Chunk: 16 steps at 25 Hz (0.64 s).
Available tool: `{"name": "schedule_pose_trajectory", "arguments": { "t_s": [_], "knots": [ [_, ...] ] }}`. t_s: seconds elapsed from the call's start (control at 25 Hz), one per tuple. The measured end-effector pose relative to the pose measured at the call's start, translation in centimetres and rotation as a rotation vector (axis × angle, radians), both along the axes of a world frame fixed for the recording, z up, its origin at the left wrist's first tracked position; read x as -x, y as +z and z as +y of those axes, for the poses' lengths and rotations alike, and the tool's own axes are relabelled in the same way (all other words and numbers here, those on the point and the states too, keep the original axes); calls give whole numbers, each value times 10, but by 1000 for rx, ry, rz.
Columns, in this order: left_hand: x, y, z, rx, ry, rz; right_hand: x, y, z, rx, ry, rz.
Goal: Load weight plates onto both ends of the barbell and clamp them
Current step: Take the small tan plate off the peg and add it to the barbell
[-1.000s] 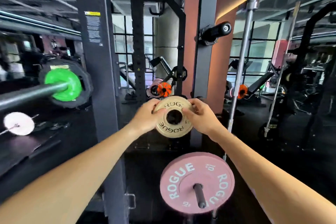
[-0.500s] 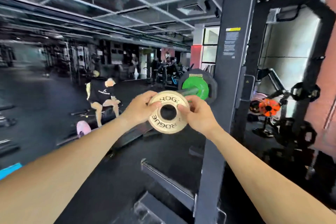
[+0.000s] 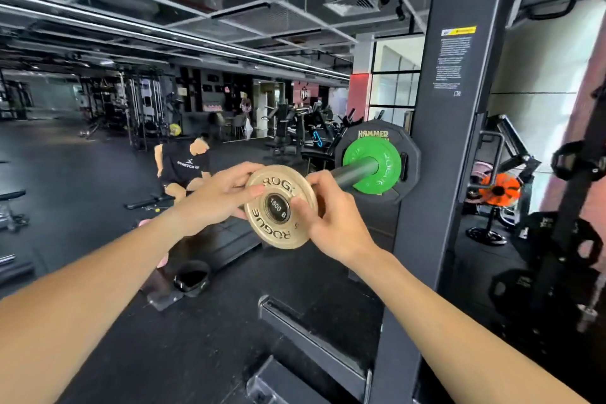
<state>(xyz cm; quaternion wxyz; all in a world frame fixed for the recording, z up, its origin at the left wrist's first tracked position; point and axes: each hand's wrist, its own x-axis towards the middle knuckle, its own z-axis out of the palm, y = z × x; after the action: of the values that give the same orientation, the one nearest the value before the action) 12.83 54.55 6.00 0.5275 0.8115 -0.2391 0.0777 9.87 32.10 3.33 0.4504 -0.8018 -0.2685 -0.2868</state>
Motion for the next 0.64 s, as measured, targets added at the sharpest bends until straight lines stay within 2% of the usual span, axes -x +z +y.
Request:
{"name": "schedule_pose_trajectory", "arguments": {
  "t_s": [0.08,0.24,0.36,0.48,0.64],
  "knots": [
    [-20,-4,-4,17,-45,7,-7,0,2,40,-34,-41],
    [-60,-5,-26,20,-135,-1,-26,2,-13,-53,-174,4],
    [-92,-3,-36,-25,-150,-43,-34,1,-18,-89,-377,39],
    [-113,-4,-49,-49,29,-81,-36,0,-16,-143,-648,64],
    [-133,-7,-62,86,-114,27,-41,-2,-6,-224,-837,64]
  ]
}}
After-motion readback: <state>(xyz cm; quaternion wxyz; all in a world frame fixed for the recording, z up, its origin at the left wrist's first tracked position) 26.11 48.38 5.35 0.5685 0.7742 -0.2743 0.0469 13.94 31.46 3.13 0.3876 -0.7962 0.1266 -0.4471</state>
